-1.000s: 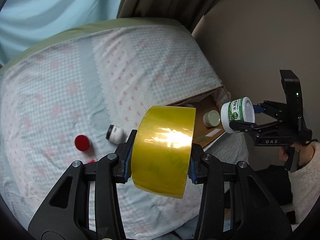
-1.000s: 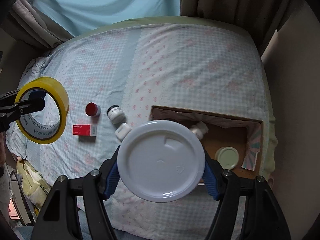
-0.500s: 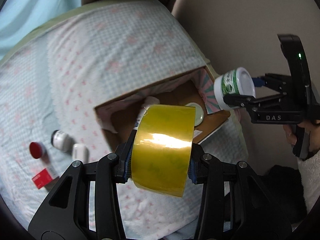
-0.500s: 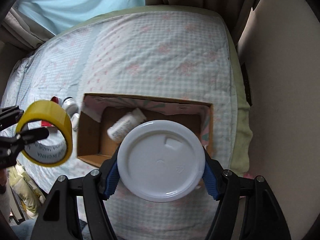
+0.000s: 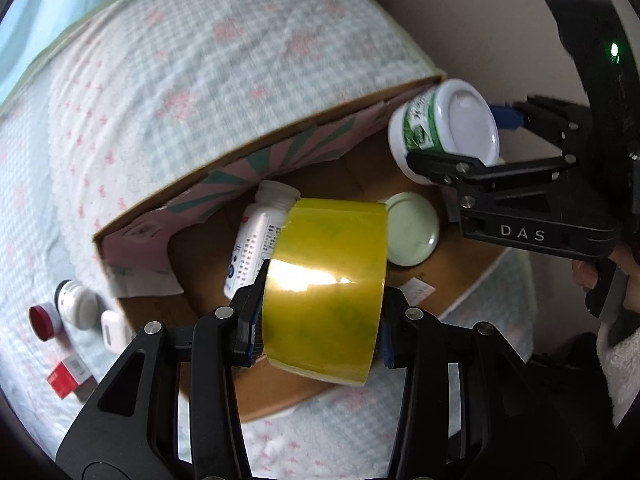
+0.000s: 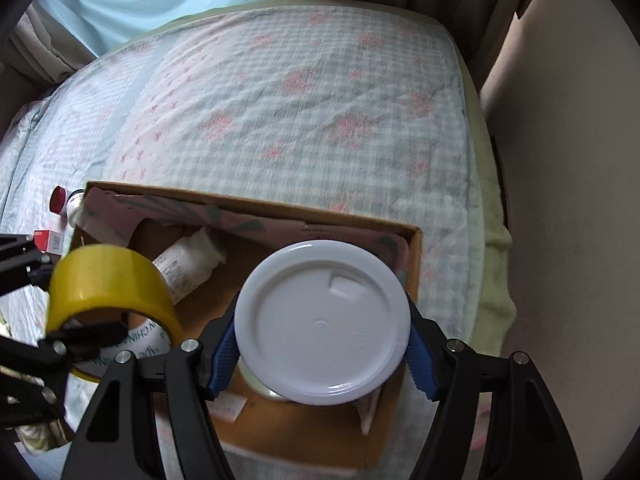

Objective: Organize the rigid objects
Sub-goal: 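Open both tools to release the tape and jar into the box, then move both tools back toward the red MARUBI box on the bed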

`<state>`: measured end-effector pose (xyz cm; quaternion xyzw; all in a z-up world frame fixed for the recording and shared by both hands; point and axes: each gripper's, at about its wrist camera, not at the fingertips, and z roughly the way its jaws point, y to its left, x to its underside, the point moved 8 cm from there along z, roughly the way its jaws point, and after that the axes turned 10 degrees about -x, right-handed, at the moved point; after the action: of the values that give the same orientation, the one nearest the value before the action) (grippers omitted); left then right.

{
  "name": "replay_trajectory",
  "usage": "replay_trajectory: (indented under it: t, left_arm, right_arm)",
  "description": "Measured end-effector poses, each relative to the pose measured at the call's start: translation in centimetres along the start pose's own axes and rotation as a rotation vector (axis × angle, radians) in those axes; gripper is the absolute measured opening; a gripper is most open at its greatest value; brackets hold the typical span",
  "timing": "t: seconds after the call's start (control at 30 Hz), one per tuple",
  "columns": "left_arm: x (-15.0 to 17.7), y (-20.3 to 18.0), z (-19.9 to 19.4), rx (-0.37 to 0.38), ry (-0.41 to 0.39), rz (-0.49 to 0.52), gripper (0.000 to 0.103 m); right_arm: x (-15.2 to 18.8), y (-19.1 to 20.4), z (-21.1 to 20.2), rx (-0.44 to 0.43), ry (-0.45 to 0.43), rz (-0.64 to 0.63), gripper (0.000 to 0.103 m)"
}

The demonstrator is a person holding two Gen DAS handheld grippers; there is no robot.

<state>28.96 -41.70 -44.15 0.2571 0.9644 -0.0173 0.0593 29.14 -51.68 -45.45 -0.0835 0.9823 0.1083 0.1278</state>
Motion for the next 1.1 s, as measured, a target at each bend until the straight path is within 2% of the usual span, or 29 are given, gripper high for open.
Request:
replay_trajectory:
  t: [0.13, 0.3, 0.33, 0.37, 0.4, 0.43, 0.5, 0.67, 1.1]
  left_arm:
    - [0.4, -0.9, 1.6, -0.036, 0.024, 0.028, 0.037]
    - [0.5, -1.6, 1.8, -0.034, 0.021, 0.042, 0.038]
    - [0.4, -1.6, 1.5, -0.047, 0.007, 0.046, 0.045]
    - [0.3, -1.6, 1.0, -0.059, -0.010, 0.050, 0.058]
    - [0.1, -1.5, 0.5, -0.073, -0.027, 0.049, 0.095]
    - [0.0, -1.5, -0.3, -0.086, -0.059, 0.048, 0.103]
    - [0.1, -1.5, -1.3, -0.095, -0.085, 0.056, 0.103]
    - [1.6, -0.9, -1.8, -0.106, -0.067, 0.041, 0.103]
    - [3.8, 1.0, -5.5, -0.078, -0.096, -0.066, 0.103]
  right_arm:
    - [-0.1, -0.2, 1.4, -0.011, -0.015, 0.003, 0.066]
    - [-0.3, 0.1, 2.2, -0.012, -0.010, -0.020, 0.066]
    - [-0.4, 0.0, 2.4, -0.008, -0.002, -0.017, 0.067]
    - [-0.4, 0.1, 2.3, -0.027, -0.009, -0.011, 0.072]
    - [-0.6, 0.4, 2.0, -0.068, -0.025, 0.000, 0.088]
    - [-0.8, 0.6, 1.6, -0.087, -0.039, 0.010, 0.101]
    - [-1.3, 0.7, 0.3, -0.091, -0.084, 0.026, 0.103]
    - [-1.3, 0.5, -1.7, -0.078, -0.120, 0.082, 0.103]
    - [-0.5, 1.1, -6.3, -0.018, -0.152, 0.094, 0.103]
